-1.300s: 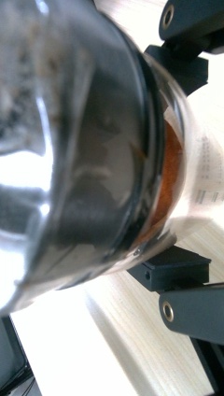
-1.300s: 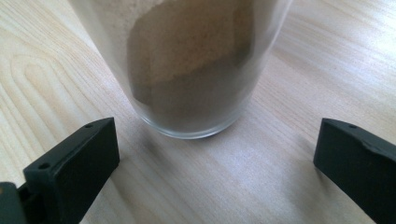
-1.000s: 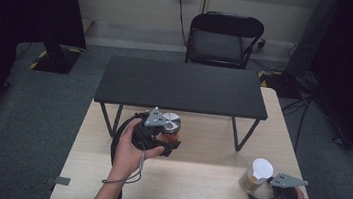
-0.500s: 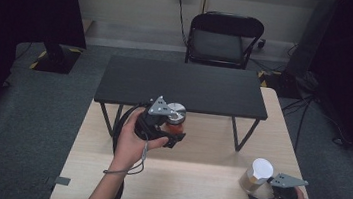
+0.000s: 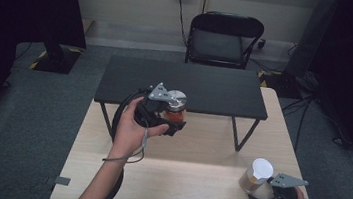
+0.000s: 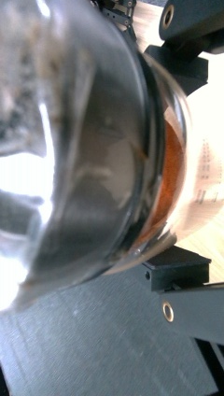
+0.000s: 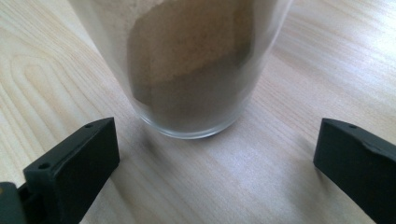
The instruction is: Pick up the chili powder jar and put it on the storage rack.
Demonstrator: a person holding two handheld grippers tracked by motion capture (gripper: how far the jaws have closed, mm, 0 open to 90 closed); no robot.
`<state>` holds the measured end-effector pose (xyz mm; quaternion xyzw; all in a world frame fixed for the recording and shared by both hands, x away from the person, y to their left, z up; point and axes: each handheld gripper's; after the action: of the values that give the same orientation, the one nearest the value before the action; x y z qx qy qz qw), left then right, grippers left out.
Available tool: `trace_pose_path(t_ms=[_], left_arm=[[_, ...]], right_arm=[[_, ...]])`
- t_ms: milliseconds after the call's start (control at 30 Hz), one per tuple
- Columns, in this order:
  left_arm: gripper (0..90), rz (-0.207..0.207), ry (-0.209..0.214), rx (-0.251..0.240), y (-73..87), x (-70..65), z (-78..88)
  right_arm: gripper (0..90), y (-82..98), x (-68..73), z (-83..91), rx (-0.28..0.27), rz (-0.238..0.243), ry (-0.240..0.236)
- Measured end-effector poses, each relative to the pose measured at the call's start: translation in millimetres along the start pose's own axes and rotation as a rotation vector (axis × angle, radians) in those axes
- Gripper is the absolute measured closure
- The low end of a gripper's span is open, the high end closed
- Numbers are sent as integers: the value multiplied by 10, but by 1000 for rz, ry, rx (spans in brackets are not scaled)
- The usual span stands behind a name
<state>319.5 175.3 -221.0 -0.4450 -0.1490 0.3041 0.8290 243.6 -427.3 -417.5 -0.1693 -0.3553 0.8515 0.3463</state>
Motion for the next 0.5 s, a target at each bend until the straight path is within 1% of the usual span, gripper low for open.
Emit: trace_pose_path(t_ms=[33,67,133,200,233,500], left_arm=[[304,-3,-3,1,-25,2,11],[304,3,-8,-1,-74,18,28],[304,3,-11,-1,-90,20,33],[304,13,-21,-4,-147,34,44],[304,13,-21,-4,-147,34,44],[304,32,-56,9,-285,94,-20]], right_arm=[[0,0,0,0,0,0,0],[0,0,0,0,0,0,0],[0,0,0,0,0,0,0],[0,0,0,0,0,0,0],[0,1,1,0,0,0,0],[0,1,1,0,0,0,0]])
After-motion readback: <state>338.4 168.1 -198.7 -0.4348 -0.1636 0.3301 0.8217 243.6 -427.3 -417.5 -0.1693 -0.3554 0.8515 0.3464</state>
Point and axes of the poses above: each handheld gripper's, and its own axes: z roughly backward along the jaws, y roughly out of its underside, x roughly to its left, and after that the axes turned 1 degree about z, right-handed
